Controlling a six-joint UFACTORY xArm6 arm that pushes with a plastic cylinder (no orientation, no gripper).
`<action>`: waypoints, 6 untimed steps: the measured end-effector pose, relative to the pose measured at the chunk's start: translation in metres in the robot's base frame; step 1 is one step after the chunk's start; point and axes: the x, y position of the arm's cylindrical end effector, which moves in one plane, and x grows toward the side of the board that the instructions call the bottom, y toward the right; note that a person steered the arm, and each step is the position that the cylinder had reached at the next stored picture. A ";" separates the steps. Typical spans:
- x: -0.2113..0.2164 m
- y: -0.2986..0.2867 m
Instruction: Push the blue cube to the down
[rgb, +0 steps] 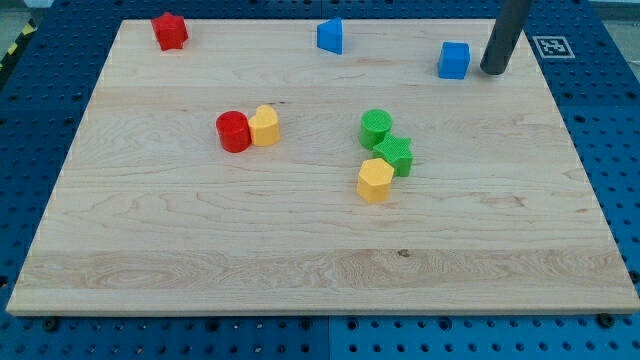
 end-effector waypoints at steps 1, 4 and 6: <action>-0.017 -0.002; -0.021 -0.071; -0.005 -0.070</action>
